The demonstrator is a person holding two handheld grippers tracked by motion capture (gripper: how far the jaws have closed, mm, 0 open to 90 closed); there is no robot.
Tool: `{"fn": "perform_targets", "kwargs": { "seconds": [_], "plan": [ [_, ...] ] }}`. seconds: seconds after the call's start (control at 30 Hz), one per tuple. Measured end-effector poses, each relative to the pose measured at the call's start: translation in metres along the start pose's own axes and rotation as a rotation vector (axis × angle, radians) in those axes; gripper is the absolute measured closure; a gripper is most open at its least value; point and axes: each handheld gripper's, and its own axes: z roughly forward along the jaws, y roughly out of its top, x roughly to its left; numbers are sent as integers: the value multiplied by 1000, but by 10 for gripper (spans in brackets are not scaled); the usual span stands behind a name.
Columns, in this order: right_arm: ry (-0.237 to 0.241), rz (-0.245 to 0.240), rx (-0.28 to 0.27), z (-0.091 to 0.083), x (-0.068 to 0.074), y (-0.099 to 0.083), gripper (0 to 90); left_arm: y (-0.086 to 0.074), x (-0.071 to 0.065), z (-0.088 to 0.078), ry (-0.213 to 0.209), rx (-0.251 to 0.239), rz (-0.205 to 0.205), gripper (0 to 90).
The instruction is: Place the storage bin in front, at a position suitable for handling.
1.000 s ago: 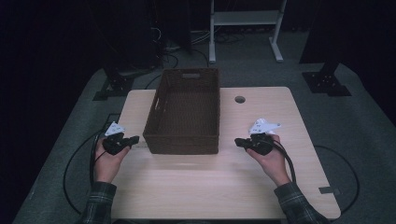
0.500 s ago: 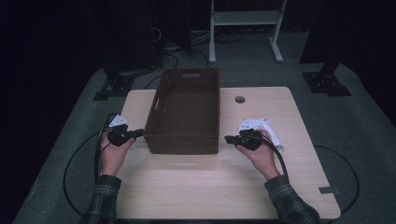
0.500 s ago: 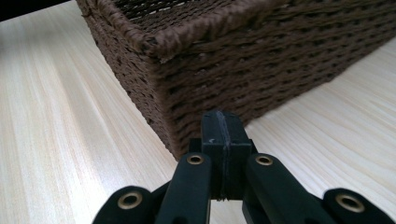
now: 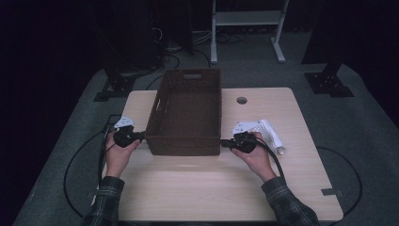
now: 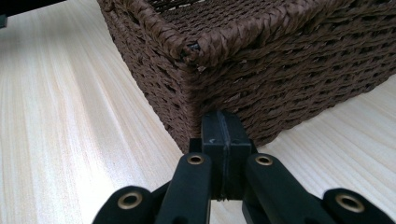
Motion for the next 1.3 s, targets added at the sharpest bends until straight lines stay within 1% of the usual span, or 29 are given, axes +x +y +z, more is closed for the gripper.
{"fn": "perform_targets", "kwargs": {
  "seconds": [0.1, 0.2, 0.3, 0.47, 0.5, 0.57, 0.6, 0.67, 0.7, 0.8, 0.93, 1.03, 1.3],
  "plan": [
    [-1, -1, 4, 0, 2, 0, 896, 1, 1, 0, -2, 2, 2, 896],
    [21, -14, 9, 1, 8, 1, 896, 1, 5, -1, -2, 3, 1, 896],
    [28, -31, 16, 2, 12, 2, 896, 1, 8, -2, -9, 9, 5, 896],
    [42, -47, 23, 2, 19, 3, 897, 2, 12, -3, -8, 14, 11, 896],
    [51, -54, 22, 3, 24, 3, 896, 2, 13, -4, -9, 14, 9, 896],
    [68, -62, 23, 4, 28, 3, 896, 1, 17, -5, -13, 11, 2, 896],
    [68, -62, 23, 4, 28, 3, 896, 1, 17, -5, -13, 11, 2, 897],
    [85, -72, 24, 4, 32, 3, 897, 0, 20, -6, -17, 8, -8, 897],
    [94, -79, 26, 5, 37, 3, 897, 0, 21, -7, -18, 7, -11, 897],
    [104, -96, 29, 5, 42, 3, 897, -1, 24, -8, -22, 4, -15, 897],
    [117, -105, 31, 6, 48, 4, 896, -2, 26, -10, -25, 3, -19, 897],
    [134, -120, 36, 8, 54, 5, 896, -3, 30, -12, -23, 0, -22, 897],
    [168, -139, 34, 13, 67, 7, 896, -4, 37, -16, -19, -2, -34, 897]
  ]
}}
